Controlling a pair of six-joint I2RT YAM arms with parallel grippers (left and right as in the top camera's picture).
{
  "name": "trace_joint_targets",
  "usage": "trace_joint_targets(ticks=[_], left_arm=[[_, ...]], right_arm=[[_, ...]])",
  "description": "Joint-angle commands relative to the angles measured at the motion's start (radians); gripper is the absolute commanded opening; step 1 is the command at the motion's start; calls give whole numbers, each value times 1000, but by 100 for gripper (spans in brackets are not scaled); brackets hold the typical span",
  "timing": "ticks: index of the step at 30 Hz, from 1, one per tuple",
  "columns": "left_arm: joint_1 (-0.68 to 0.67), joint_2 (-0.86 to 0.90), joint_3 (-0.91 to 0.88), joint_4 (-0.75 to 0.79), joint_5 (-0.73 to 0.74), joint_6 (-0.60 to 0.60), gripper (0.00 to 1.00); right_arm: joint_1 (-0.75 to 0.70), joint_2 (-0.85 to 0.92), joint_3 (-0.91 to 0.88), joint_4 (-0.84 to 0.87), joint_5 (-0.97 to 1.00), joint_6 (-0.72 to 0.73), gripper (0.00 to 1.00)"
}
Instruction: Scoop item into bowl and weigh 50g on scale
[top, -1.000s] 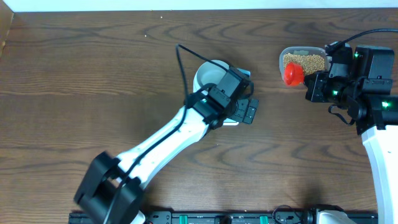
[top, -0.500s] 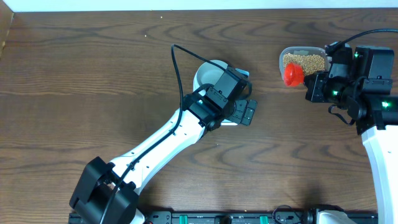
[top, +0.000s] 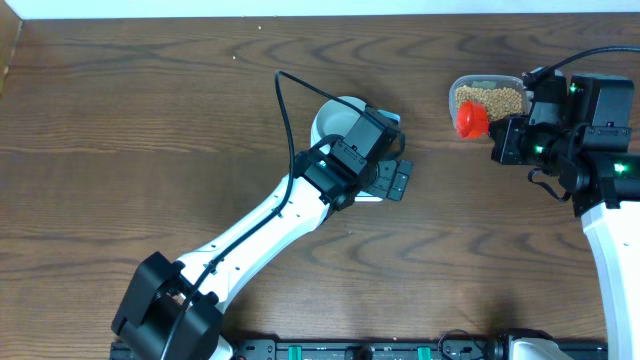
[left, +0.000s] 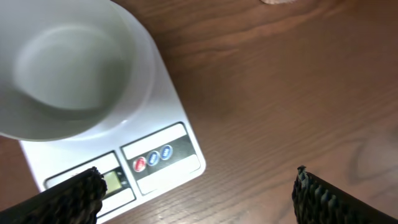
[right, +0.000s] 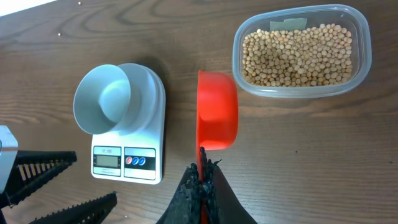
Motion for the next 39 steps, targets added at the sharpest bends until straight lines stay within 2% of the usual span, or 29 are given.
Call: trace_joint_targets(ticks=[1, 16, 27, 33, 39], left_arm=[[16, 0, -2, -3, -92, 22, 98], [267, -1, -2, -3, -94, 48, 98], [270, 0, -2, -11, -85, 55, 98], [245, 0, -2, -50, 70, 106, 98], [155, 2, -3, -73, 97, 110, 98]], right_arm=[[-2, 0, 13, 3, 14, -19, 1], [-3, 0, 13, 31, 86, -24, 1], [-2, 0, 13, 49, 86, 2, 1], [-2, 0, 13, 32, 78, 18, 1], [-2, 0, 13, 17, 75, 18, 1]])
